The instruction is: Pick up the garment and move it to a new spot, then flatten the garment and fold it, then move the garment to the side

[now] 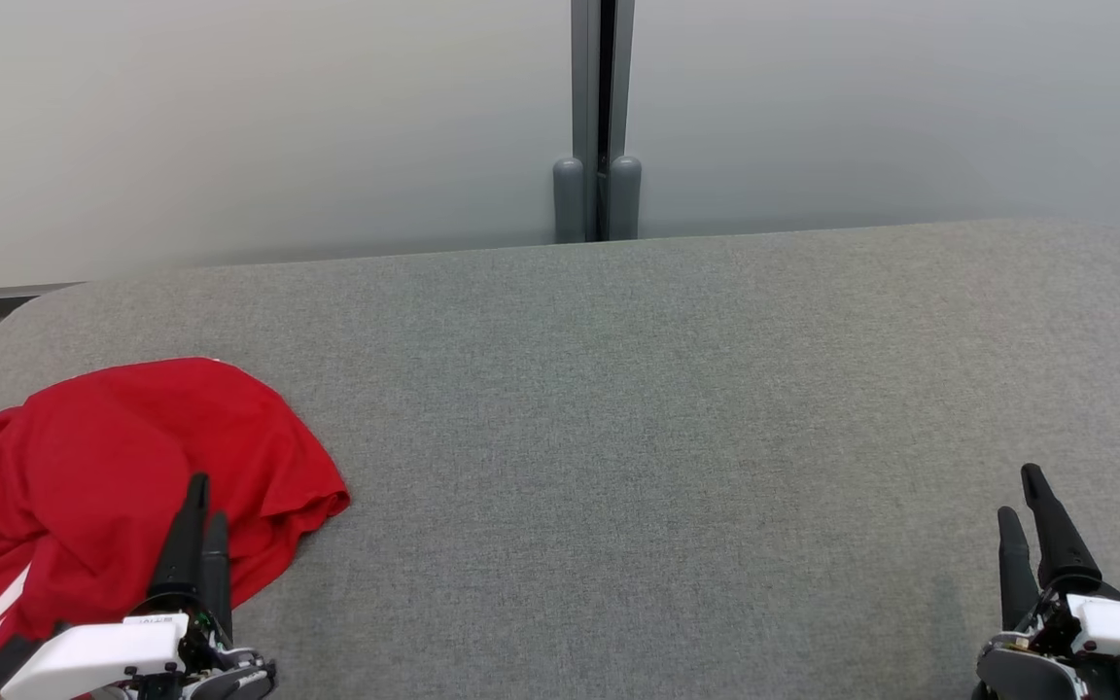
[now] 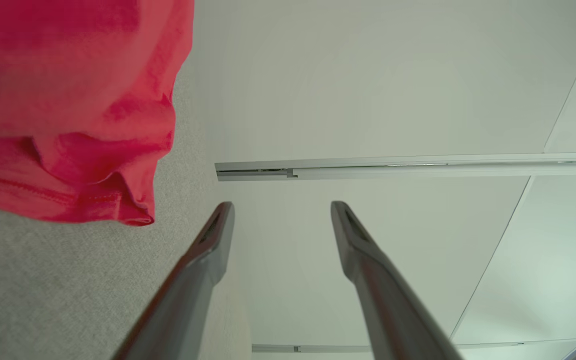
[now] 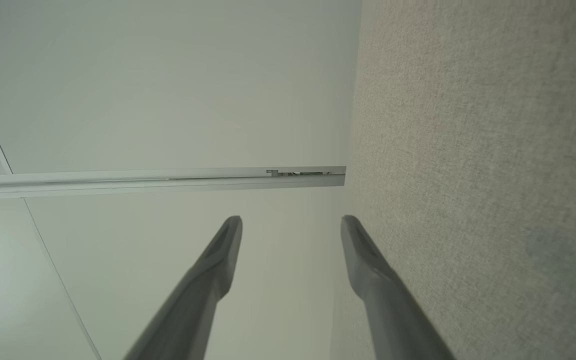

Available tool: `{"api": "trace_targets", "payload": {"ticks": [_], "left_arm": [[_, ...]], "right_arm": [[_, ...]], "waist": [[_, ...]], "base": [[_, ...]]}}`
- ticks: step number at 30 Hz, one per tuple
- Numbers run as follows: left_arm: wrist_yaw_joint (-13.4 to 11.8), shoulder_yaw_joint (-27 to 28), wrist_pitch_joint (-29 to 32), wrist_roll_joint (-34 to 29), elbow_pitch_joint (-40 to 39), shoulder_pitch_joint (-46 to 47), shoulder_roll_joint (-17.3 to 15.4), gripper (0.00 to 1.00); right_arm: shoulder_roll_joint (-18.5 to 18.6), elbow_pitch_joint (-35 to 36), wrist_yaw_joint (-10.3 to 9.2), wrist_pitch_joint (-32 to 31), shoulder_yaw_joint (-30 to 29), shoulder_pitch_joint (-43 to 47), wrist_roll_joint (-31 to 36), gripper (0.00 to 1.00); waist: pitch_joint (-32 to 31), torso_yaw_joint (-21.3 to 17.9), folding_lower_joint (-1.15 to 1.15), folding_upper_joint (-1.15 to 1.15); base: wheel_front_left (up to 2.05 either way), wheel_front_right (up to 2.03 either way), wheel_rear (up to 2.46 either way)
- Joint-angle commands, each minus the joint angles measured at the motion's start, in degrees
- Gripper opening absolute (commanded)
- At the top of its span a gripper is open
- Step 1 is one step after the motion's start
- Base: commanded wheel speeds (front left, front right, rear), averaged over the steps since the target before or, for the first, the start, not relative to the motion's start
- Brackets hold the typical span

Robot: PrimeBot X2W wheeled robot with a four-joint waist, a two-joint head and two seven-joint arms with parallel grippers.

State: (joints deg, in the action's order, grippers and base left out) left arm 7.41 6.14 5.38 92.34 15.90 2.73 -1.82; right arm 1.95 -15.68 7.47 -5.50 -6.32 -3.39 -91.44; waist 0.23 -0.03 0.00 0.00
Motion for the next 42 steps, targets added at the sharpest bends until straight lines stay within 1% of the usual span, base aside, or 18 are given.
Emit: {"api": "trace_targets", "payload": {"ticks": [1, 7, 12, 14, 23, 31, 36, 42], "left_arm": [[0.0, 0.0, -0.8, -0.5, -1.7, 1.4, -0.5, 1.0], [0.0, 0.0, -2.2, -0.8, -2.7, 1.2, -0.6, 1.0], [0.0, 0.4, -3.5, -1.4, -3.7, 1.1, -0.6, 1.0], [0.0, 1.3, -4.0, -2.7, -4.0, 1.2, -0.7, 1.0], [0.0, 3.1, -6.2, -7.4, -6.2, 2.1, -0.7, 1.0], [0.0, 3.9, -7.9, -16.0, -9.1, 2.3, -0.8, 1.0], [0.1, 2.9, -8.9, -21.6, -10.7, 1.9, -0.8, 1.0], [-0.1, 0.1, -10.1, -30.5, -13.2, 1.1, -0.9, 1.0]], "right_arm": [[0.5, 1.6, 0.01, 0.9, 0.2, -1.1, 1.3, 1.0], [0.5, 2.2, 0.01, 2.3, 0.0, -1.2, 4.1, 1.0], [0.6, 3.0, 0.02, 3.6, -0.7, -1.6, 8.7, 1.0], [0.6, 3.2, 0.02, 4.1, -1.4, -1.9, 10.4, 1.0], [0.6, 7.1, 0.02, 6.3, -1.1, -3.4, 23.3, 1.0], [2.0, 11.3, 0.02, 8.1, 1.6, -3.7, 37.5, 1.0], [3.0, 12.4, 0.02, 9.1, 3.4, -3.3, 45.6, 1.0], [3.8, 12.8, 0.02, 10.3, 4.9, -3.1, 54.1, 1.0]], "waist": [[0.0, 0.0, 0.0, 0.0], [0.0, 0.0, 0.0, 0.0], [0.1, -0.1, 0.0, 0.0], [0.1, -0.1, 0.0, 0.0], [0.2, -0.2, 0.0, 0.0], [0.4, -0.3, 0.0, 0.0], [0.4, -0.3, 0.0, 0.0], [0.3, -0.3, 0.0, 0.0]], "base": [[0.0, 0.0, 0.0], [0.0, 0.0, 0.0], [0.0, 0.0, 0.0], [0.0, 0.0, 0.0], [0.0, 0.0, 0.0], [0.0, 0.0, 0.0], [0.0, 0.0, 0.0], [0.0, 0.0, 0.0]]}}
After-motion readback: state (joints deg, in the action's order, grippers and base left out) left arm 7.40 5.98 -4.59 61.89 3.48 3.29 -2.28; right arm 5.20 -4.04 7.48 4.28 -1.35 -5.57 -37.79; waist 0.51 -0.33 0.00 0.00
